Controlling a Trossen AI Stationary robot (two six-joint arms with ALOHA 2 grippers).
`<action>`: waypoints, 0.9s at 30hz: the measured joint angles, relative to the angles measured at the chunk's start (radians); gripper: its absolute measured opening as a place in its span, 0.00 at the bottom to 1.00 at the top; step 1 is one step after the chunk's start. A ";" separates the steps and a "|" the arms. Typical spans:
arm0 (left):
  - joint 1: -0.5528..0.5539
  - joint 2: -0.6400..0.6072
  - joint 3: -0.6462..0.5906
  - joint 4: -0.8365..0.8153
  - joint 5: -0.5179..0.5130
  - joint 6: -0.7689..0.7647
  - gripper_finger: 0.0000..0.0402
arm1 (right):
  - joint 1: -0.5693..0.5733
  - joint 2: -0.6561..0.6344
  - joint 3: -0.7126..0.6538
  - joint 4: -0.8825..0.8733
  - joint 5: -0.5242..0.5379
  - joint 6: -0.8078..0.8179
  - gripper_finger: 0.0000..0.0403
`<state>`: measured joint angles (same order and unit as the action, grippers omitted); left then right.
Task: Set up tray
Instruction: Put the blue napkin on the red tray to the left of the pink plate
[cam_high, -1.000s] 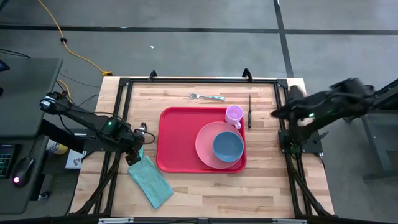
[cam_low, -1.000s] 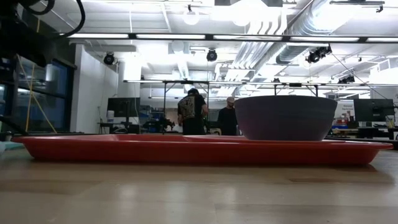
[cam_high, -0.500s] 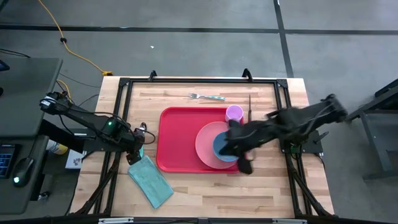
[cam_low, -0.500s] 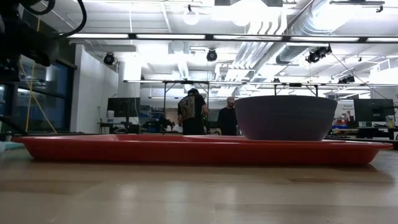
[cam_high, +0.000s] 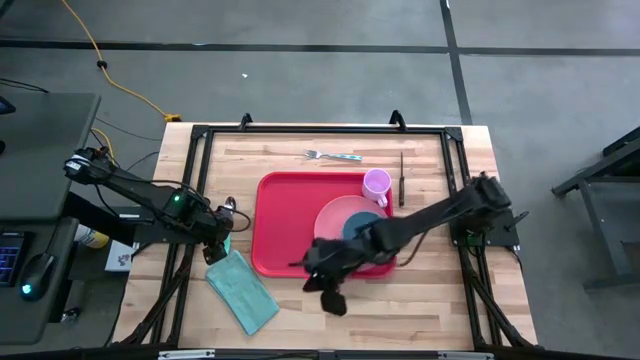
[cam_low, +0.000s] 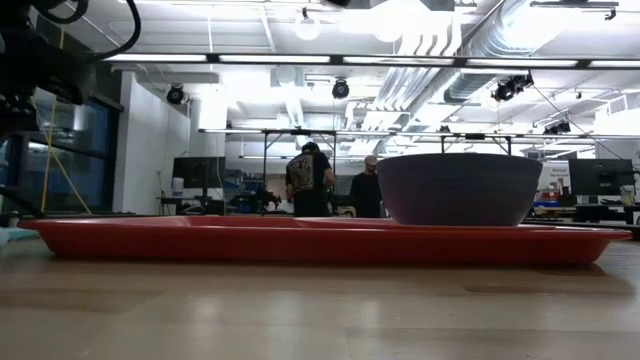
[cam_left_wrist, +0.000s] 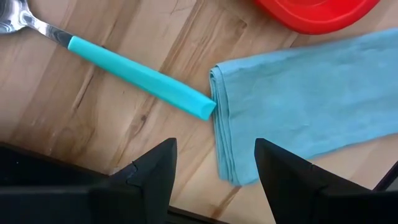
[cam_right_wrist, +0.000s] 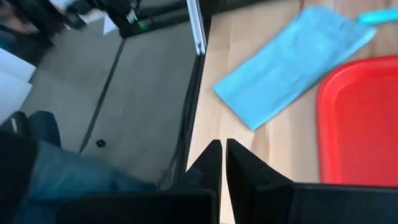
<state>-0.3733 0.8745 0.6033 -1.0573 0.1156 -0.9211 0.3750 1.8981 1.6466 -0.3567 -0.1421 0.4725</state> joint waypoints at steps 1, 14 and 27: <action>0.000 0.000 0.000 0.000 -0.003 0.000 0.62 | 0.004 0.024 0.000 0.022 0.004 0.002 0.00; 0.000 0.000 0.000 0.022 -0.046 0.064 0.62 | -0.051 0.293 0.002 0.442 0.071 0.290 0.00; 0.000 -0.002 0.000 0.092 -0.131 0.141 0.62 | -0.056 0.452 0.001 0.733 0.086 0.444 0.00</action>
<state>-0.3733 0.8726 0.6033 -0.9658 -0.0155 -0.7797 0.3190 2.3505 1.6478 0.3765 -0.0565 0.9162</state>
